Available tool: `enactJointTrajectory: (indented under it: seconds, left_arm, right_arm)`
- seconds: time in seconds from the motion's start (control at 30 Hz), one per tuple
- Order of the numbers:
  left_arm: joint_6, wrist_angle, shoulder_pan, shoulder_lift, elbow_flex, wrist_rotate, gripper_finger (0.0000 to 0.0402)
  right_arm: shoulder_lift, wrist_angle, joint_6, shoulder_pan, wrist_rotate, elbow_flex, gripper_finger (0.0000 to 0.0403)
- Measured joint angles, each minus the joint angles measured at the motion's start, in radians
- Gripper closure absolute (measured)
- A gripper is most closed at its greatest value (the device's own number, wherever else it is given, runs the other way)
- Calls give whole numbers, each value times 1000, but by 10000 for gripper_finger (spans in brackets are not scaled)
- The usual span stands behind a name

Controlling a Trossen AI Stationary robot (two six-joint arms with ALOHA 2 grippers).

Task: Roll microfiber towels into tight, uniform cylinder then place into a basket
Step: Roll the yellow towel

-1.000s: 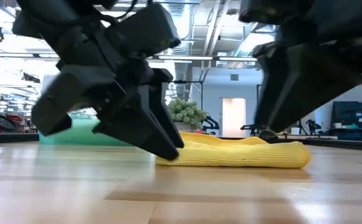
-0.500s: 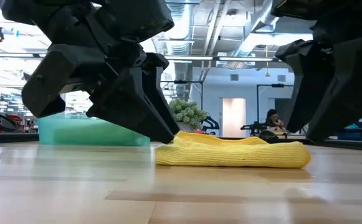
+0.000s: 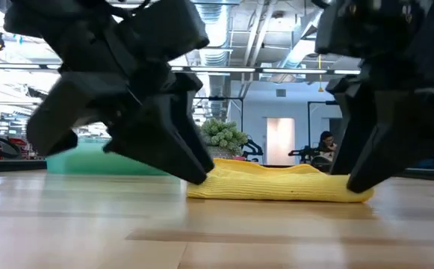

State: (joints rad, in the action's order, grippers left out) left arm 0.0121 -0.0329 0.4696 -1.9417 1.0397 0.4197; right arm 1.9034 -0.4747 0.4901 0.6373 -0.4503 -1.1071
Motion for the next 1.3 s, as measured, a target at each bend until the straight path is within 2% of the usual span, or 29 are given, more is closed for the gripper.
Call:
enactJointTrajectory:
  seconds: [0.3, 0.5, 0.67, 0.93, 1.03, 1.13, 1.3]
  left_arm:
    - [7, -50, -11, -54, 5, 4, 285]
    - [-49, -30, -31, -65, 7, -22, 285]
    - [-64, -9, -36, -67, 7, -27, 306]
    - [-62, 8, -39, -62, 9, -50, 392]
    - [-78, 22, -41, -49, 12, -59, 392]
    - [-106, 56, -45, -23, 9, -86, 389]
    - [-199, 147, -59, 50, 9, -177, 398]
  right_arm:
    - [-2, 62, 36, -12, -1, 56, 230]
    - [-1, 97, 36, -18, 9, 57, 242]
    - [0, 102, 59, -18, 11, 57, 285]
    - [0, 164, 61, -18, 73, 58, 367]
    - [0, 203, 61, -17, 103, 58, 390]
    - [0, 243, 79, -17, 136, 58, 393]
    - [0, 274, 191, -19, 163, 57, 371]
